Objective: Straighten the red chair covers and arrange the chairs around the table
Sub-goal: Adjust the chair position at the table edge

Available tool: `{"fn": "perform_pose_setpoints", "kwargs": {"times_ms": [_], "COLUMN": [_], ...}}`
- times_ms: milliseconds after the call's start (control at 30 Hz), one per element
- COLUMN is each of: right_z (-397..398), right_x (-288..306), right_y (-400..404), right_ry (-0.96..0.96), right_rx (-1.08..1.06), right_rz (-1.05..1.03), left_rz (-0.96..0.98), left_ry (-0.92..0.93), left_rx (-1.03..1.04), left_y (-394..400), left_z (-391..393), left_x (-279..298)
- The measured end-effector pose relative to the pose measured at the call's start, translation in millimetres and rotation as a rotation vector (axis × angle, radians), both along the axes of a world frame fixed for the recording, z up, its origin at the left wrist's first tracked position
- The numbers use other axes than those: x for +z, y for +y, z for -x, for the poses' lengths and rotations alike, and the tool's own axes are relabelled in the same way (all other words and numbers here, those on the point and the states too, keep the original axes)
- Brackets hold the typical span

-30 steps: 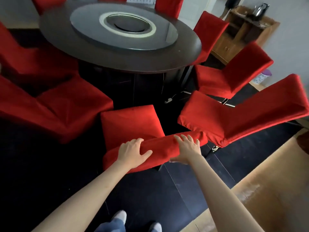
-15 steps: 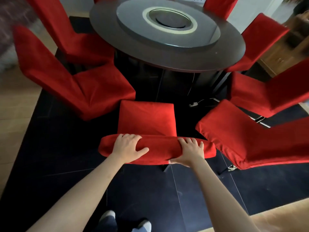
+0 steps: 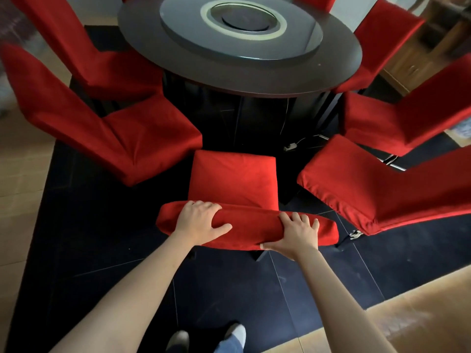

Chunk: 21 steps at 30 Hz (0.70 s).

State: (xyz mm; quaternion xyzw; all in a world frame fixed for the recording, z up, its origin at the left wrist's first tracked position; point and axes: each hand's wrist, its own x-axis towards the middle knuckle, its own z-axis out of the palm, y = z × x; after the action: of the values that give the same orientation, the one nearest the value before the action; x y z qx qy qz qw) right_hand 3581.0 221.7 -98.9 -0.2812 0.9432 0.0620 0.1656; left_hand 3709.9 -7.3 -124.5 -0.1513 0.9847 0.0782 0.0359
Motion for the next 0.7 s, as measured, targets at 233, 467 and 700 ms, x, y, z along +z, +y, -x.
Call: {"fn": "perform_pose_setpoints", "kwargs": {"times_ms": [233,467,700], "right_z": [-33,-35,-27], "right_x": [-5,-3,-5], "right_y": [9,8,3], "right_ry": [0.013,-0.003,0.008], "right_rx": [-0.097,-0.141,-0.179], "right_rz": [0.007,-0.003,0.026], "left_rz": [0.023,0.044,0.055], "left_ry": [-0.023,0.007,0.024], "left_rx": [-0.084,-0.119,-0.134], "left_y": [-5,-6,-14], "left_z": [-7,-7,5], "left_x": [-1,-4,-4]}}
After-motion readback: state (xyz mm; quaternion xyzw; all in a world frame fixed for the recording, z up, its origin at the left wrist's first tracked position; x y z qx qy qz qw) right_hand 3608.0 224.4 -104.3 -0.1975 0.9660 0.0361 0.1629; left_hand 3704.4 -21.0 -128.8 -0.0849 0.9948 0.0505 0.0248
